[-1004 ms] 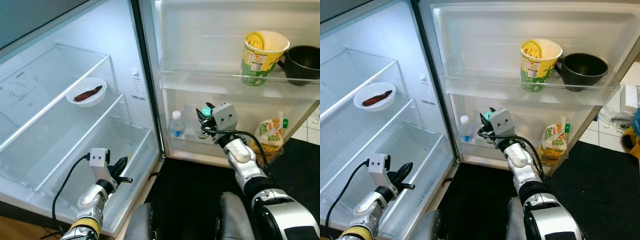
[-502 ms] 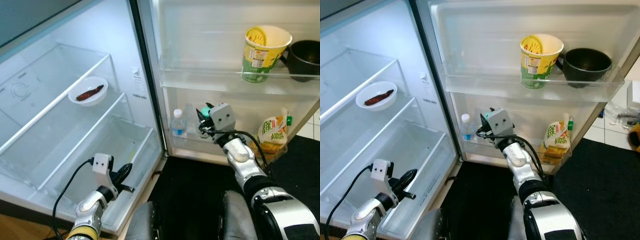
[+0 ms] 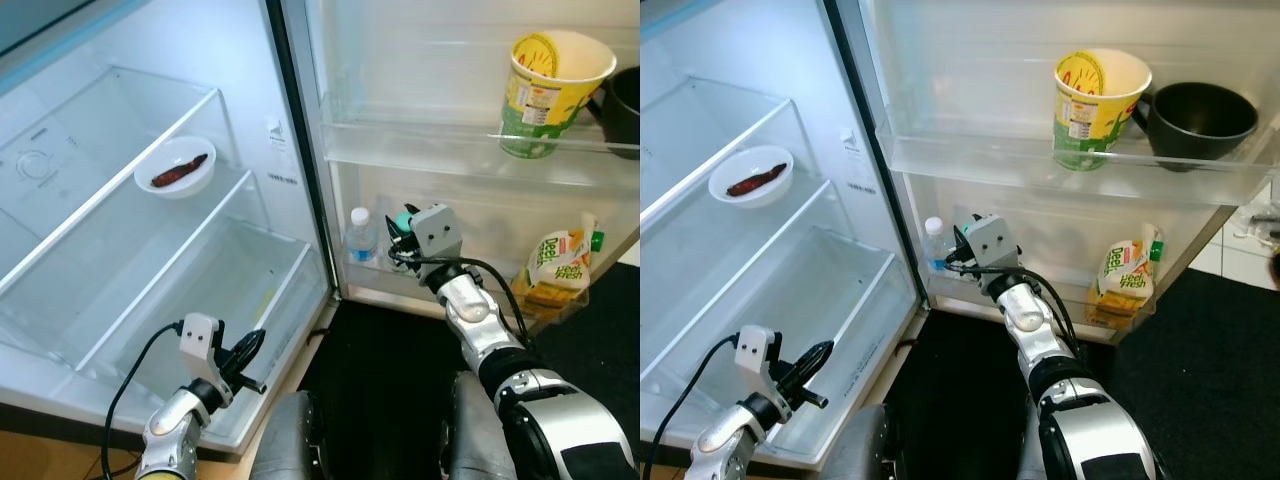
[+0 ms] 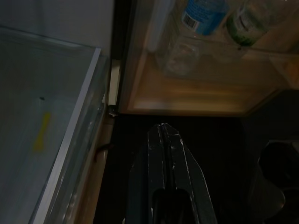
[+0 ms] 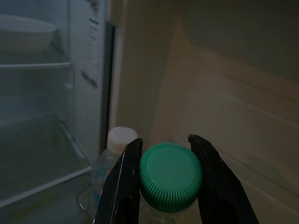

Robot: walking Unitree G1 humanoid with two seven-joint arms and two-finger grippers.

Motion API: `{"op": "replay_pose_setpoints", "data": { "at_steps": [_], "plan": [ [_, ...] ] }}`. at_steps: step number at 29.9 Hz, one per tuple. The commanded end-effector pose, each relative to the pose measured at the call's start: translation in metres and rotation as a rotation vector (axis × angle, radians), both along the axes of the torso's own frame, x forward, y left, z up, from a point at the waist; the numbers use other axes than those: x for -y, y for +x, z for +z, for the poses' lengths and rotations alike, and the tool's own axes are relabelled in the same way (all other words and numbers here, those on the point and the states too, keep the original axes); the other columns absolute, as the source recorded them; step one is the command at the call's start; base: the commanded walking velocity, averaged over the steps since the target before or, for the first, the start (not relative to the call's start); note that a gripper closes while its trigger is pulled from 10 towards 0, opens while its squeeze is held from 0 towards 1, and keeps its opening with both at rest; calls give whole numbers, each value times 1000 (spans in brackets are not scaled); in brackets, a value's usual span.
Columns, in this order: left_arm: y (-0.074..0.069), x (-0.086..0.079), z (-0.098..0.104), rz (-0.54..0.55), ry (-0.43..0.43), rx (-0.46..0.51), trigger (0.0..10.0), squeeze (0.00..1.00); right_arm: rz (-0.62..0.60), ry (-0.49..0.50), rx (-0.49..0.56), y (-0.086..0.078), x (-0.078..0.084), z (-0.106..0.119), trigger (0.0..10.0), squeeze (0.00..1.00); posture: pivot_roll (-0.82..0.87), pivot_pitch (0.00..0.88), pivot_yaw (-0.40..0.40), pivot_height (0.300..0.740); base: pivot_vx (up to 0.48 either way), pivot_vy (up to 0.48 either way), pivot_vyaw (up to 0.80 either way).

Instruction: Restocking fridge

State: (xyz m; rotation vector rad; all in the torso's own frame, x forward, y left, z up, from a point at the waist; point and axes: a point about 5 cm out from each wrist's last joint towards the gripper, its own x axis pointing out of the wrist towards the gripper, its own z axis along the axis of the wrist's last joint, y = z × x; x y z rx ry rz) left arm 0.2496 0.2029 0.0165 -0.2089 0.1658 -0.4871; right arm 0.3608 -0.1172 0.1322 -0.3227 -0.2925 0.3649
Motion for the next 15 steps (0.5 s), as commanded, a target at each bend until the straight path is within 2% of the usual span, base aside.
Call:
{"op": "replay_pose_setpoints", "data": {
  "at_steps": [1,2,3,4,6,8,10,15],
  "plan": [
    [-5,4,-4,-10,-12,-24,10000,0,12,-56,59,0,-2,6,10000,0,128,258,129,551,0,0,0],
    [-5,4,-4,-10,-12,-24,10000,0,12,-56,59,0,-2,6,10000,0,128,258,129,551,0,0,0],
    [-4,7,-3,-23,-15,-23,10000,0,-17,-125,112,1,5,11,10000,0,122,254,132,551,0,0,0],
    [-4,7,-3,-23,-15,-23,10000,0,-17,-125,112,1,5,11,10000,0,122,254,132,551,0,0,0],
    [-3,9,-2,-29,-16,-24,10000,0,-43,-185,149,3,11,15,10000,0,118,250,132,551,0,0,0],
    [-3,9,-2,-29,-16,-24,10000,0,-43,-185,149,3,11,15,10000,0,118,250,132,551,0,0,0],
    [-1,11,0,-32,-20,-24,10000,0,-79,-271,179,5,20,18,10000,0,115,241,133,551,0,0,0],
    [1,12,2,-35,-23,-24,10000,0,-118,-306,191,6,30,19,10000,0,106,231,135,551,0,0,0]
  ]
}}
